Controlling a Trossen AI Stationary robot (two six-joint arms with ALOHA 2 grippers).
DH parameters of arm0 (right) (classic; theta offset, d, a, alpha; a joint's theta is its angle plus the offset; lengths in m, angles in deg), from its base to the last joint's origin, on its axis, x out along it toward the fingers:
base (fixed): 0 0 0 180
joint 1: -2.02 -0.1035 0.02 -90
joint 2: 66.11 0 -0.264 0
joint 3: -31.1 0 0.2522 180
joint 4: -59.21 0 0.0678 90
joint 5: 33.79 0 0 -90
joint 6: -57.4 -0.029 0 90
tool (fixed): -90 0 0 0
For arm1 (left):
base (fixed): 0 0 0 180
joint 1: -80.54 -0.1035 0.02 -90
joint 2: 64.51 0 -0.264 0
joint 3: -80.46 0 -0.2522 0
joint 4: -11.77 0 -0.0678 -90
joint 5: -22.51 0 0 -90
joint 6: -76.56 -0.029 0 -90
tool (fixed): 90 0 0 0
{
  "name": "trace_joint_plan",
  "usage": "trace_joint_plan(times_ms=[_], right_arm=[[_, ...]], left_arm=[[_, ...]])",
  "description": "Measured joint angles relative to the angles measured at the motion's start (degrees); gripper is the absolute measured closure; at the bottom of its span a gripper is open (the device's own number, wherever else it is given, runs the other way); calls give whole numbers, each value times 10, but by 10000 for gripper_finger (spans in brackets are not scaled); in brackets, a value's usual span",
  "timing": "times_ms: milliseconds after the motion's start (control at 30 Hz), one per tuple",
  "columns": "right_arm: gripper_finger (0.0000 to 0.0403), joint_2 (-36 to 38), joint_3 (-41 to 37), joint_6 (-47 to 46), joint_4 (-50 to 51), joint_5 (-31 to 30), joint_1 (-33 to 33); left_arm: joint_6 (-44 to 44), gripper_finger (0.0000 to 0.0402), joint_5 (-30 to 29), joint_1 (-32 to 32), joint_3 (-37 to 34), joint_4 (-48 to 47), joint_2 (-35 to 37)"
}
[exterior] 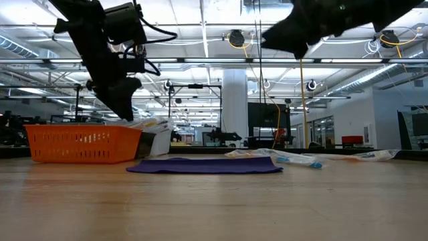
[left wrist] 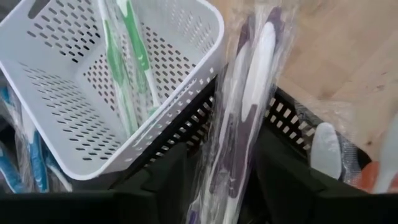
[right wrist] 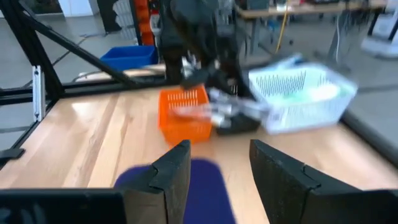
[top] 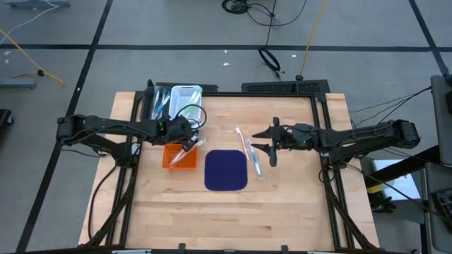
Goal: Pick & Place Toothbrushes
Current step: Put the orange toothbrush into the orange bin
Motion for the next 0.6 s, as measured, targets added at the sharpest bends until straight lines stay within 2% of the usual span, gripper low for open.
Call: trace_joint_plan(times_ms=[167, 367, 600], right_arm=[[248, 0, -47, -65, 0, 0, 0], [248, 0, -97, -109, 7, -1, 0], [261, 0, -106, -81, 142, -34, 1]], left_arm=[[-2, 187, -1, 0, 18, 2, 23], [-33, 193, 4, 3, 26, 76, 59], [-74, 207, 62, 17, 26, 185, 65]])
